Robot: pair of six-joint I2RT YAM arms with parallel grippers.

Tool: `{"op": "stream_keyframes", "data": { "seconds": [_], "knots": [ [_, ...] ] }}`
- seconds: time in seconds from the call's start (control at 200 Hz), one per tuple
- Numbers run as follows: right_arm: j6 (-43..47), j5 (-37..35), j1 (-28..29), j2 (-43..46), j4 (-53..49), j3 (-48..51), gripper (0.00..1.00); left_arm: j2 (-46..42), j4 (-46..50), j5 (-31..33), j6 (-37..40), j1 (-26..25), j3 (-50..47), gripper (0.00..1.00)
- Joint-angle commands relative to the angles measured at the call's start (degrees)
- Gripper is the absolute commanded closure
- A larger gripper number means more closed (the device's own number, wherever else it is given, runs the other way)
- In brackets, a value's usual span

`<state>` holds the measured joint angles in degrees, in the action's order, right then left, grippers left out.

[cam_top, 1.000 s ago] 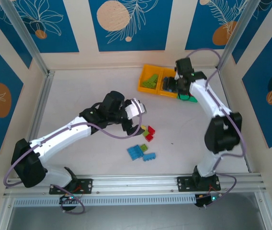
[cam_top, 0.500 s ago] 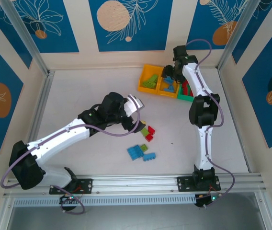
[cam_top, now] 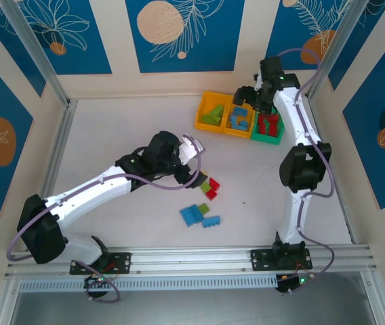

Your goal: Sort the legos into containers by color

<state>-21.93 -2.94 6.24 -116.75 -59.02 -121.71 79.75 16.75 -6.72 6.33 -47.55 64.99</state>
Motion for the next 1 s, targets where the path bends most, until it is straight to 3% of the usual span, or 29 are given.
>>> {"op": "stream_keyframes", "data": {
  "seconds": [0.0, 0.265, 0.39, 0.59, 0.815, 0.995],
  "knots": [
    [0.81, 3.82, 0.78, 7.77, -0.31, 8.72, 0.14, -0.74, -0.04, -0.13, 0.15, -0.53, 1.0, 0.0],
    [-0.09, 1.32, 10.06, 29.56, 5.58, 42.26, 0.15, -5.75, 0.73, -2.02, 9.32, -0.53, -3.38, 0.0],
    [-0.46, 1.69, 16.59, 34.43, 8.2, 52.39, 0.15, -7.96, -0.04, -4.46, 14.39, -0.62, -6.04, 0.0],
    [0.98, 0.76, 24.7, 29.36, 11.89, 56.82, 0.19, -7.8, -0.08, -6.26, 16.95, -0.54, -6.56, 0.0],
    [1.51, 0.19, 25.84, 18.9, 15.22, 54.68, 0.27, -7.84, -1.62, -7.13, 13.75, -0.66, -7.37, 0.0],
    [0.43, -2.78, 25.76, 14.01, 15.84, 53.94, 0.43, -8.8, -2.74, -6.7, 12.21, -0.59, -8.54, 0.0]
  ]
}}
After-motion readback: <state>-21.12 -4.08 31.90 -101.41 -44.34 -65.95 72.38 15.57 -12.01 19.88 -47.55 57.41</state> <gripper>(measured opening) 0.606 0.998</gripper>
